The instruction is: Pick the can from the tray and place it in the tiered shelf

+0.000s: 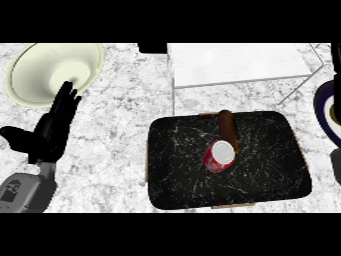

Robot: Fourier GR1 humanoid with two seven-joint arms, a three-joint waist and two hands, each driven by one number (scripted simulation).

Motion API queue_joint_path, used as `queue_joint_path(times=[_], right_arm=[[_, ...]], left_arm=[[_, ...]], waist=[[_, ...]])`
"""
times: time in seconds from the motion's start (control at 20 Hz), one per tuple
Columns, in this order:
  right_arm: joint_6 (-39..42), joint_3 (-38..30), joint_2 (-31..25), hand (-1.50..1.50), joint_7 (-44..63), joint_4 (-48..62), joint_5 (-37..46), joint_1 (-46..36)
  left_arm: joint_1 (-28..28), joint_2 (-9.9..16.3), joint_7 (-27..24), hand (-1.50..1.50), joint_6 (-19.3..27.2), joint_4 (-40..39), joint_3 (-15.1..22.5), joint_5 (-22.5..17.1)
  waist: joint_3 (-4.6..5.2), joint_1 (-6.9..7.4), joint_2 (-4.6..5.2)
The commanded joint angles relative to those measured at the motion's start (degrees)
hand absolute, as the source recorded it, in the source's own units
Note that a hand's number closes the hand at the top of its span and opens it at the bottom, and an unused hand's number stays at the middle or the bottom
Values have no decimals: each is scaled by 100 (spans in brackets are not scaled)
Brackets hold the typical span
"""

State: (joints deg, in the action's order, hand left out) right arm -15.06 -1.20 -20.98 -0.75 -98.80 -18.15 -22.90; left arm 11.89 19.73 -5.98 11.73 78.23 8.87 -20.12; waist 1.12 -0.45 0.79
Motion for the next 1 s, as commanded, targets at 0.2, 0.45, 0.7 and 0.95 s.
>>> queue_joint_path(times=[0.2, 0.45, 0.7, 0.95], right_arm=[[800, 1649, 289, 150, 1012, 401, 181, -408], [208, 1323, 963, -150, 1238, 718, -123, 71], [1722, 978, 92, -150, 1256, 187, -711, -35], [2572, 1537, -1148, -150, 2412, -706, -386, -273]], left_arm=[[120, 356, 326, 0, 488, 363, -207, 393], [-218, 277, 706, 0, 733, 771, -87, 519], [-421, 143, 1149, 0, 1046, 1354, 37, 764], [-657, 269, 970, 0, 859, 1331, -109, 642]], waist=[[-107, 328, -75], [-118, 109, -86], [-116, 58, -92], [-96, 17, -135]])
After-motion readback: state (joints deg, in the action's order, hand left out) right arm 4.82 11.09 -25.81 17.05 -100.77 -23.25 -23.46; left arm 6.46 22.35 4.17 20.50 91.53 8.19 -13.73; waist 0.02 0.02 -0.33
